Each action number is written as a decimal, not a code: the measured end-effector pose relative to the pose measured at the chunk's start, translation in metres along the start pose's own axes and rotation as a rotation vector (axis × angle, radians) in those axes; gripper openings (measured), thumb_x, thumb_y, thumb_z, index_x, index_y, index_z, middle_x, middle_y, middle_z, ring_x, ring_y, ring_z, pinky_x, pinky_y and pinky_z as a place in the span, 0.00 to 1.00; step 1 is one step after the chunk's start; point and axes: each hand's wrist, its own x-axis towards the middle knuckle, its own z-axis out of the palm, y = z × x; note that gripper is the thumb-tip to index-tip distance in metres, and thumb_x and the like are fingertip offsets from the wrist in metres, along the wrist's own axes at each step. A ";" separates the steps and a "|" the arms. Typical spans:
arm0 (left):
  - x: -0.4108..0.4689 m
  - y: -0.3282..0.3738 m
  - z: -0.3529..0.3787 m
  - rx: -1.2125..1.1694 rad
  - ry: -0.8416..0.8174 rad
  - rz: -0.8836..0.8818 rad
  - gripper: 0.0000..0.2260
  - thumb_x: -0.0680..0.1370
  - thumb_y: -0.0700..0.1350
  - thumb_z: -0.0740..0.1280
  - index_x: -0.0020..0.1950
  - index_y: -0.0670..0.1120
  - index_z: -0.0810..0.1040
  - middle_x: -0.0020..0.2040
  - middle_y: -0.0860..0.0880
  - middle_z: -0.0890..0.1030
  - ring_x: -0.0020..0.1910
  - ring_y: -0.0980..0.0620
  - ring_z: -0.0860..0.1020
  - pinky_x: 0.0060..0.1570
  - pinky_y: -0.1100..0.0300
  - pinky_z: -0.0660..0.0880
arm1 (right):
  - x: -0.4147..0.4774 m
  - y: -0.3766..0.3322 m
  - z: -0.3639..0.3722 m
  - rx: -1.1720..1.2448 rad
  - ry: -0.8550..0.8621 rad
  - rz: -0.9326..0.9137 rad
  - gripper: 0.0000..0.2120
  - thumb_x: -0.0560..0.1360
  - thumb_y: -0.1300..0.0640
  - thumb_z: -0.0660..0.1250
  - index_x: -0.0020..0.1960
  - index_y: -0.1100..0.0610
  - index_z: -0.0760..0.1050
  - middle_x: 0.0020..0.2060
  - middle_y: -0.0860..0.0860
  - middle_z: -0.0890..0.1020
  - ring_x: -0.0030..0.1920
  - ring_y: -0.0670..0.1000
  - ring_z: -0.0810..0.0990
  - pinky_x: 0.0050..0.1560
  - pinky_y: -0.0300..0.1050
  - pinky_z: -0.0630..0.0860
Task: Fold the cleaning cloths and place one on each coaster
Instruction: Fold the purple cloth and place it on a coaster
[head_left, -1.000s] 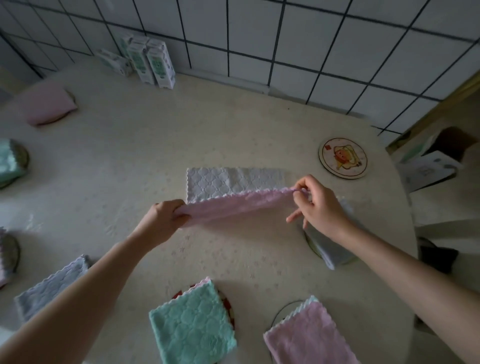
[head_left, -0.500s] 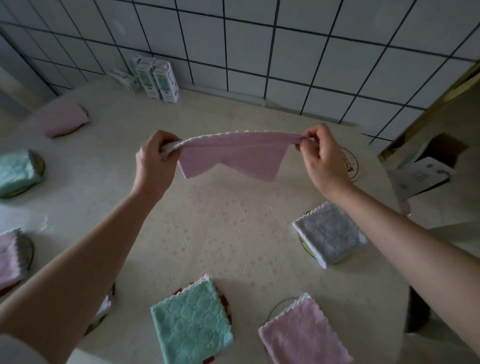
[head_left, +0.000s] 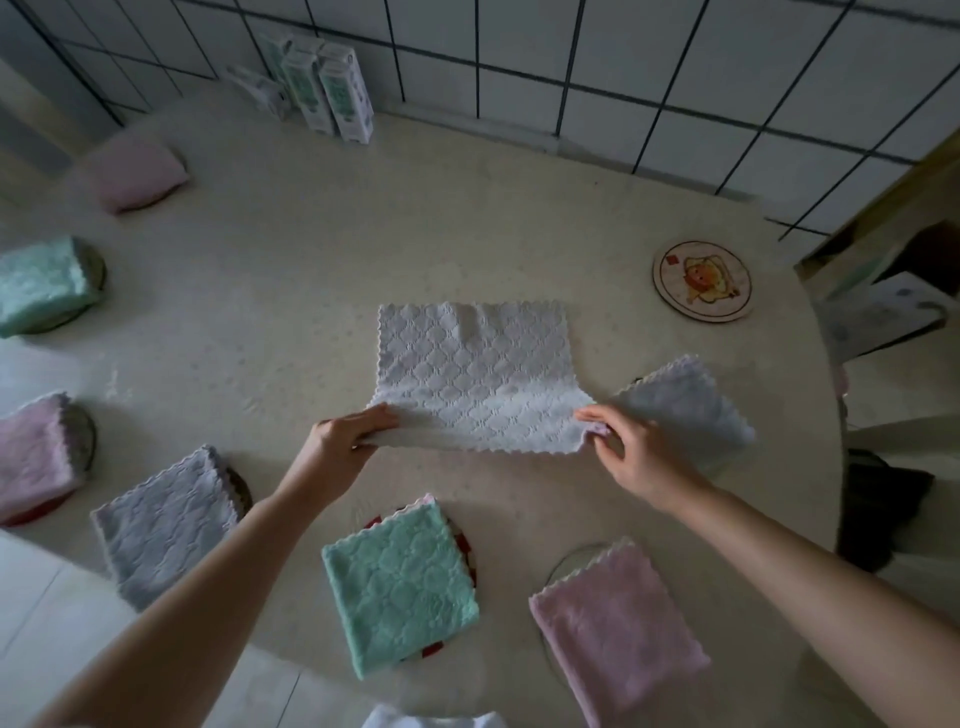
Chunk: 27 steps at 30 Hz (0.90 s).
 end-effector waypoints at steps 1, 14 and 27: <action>-0.007 -0.003 0.005 -0.005 -0.019 -0.004 0.21 0.66 0.24 0.70 0.55 0.42 0.83 0.59 0.44 0.80 0.60 0.61 0.74 0.63 0.78 0.60 | -0.007 0.003 0.006 -0.014 -0.035 0.008 0.16 0.74 0.64 0.67 0.62 0.57 0.75 0.56 0.49 0.82 0.52 0.49 0.82 0.55 0.41 0.77; -0.049 -0.018 0.010 -0.097 -0.123 -0.190 0.17 0.68 0.31 0.73 0.50 0.49 0.85 0.47 0.68 0.81 0.48 0.66 0.80 0.51 0.76 0.71 | -0.036 0.007 0.005 -0.013 -0.071 0.062 0.06 0.72 0.61 0.71 0.46 0.52 0.81 0.42 0.41 0.76 0.44 0.39 0.76 0.44 0.32 0.73; 0.080 -0.018 0.017 -0.537 0.296 -0.768 0.03 0.74 0.42 0.71 0.40 0.48 0.82 0.33 0.50 0.79 0.32 0.52 0.73 0.31 0.62 0.70 | 0.122 0.004 0.034 0.549 0.338 0.674 0.05 0.77 0.65 0.62 0.48 0.61 0.77 0.32 0.48 0.77 0.24 0.35 0.75 0.28 0.27 0.69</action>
